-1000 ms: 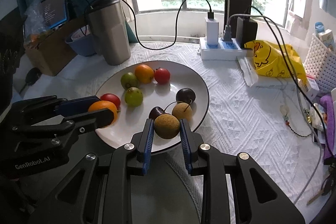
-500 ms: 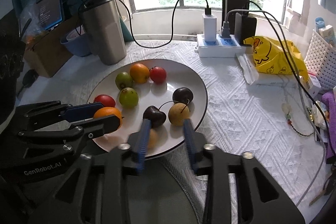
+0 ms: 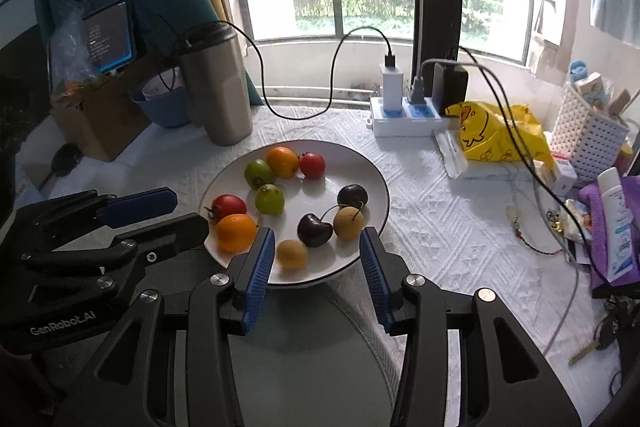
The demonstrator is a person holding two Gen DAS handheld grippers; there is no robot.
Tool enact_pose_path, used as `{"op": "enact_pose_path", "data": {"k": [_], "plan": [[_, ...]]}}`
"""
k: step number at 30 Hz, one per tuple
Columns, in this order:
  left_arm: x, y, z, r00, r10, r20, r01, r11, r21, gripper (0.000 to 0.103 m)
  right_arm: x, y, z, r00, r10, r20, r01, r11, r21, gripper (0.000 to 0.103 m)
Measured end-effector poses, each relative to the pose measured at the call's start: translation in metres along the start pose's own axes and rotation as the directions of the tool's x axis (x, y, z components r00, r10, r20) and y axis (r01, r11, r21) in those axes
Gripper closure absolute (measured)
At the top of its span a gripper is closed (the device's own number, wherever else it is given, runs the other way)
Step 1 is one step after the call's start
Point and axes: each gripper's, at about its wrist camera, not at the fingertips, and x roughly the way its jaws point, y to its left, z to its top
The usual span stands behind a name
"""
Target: Organize fruits
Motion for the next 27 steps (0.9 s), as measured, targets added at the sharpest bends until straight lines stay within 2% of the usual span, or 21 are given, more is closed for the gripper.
{"op": "enact_pose_path", "data": {"k": [13,15,17,19,25,27], "plan": [[-0.057,-0.011,-0.008,0.994,0.019,0.103,-0.021,1.000,0.018,0.057,-0.053,0.022,-0.004,0.997,-0.039,0.074,0.040,0.999,-0.025,0.056],[-0.066,-0.011,-0.009,0.993,0.028,0.118,-0.030,0.999,0.017,0.050,-0.061,0.025,-0.005,0.995,-0.043,0.087,0.046,0.999,-0.029,0.056],[-0.075,-0.010,-0.011,0.991,0.024,0.135,-0.026,1.000,0.012,0.028,-0.070,0.030,-0.005,0.994,-0.049,0.101,0.053,0.998,-0.034,0.056],[-0.085,-0.011,-0.013,0.988,0.028,0.150,-0.030,0.999,0.016,0.024,-0.080,0.035,-0.005,0.992,-0.055,0.117,0.060,0.997,-0.039,0.056],[-0.109,-0.014,-0.018,0.981,0.059,0.185,-0.065,0.998,0.024,0.023,-0.104,0.051,-0.006,0.986,-0.072,0.153,0.080,0.996,-0.048,0.055],[-0.118,-0.015,-0.019,0.977,0.064,0.201,-0.070,0.997,0.023,0.022,-0.112,0.055,-0.006,0.984,-0.076,0.162,0.085,0.995,-0.051,0.046]]}}
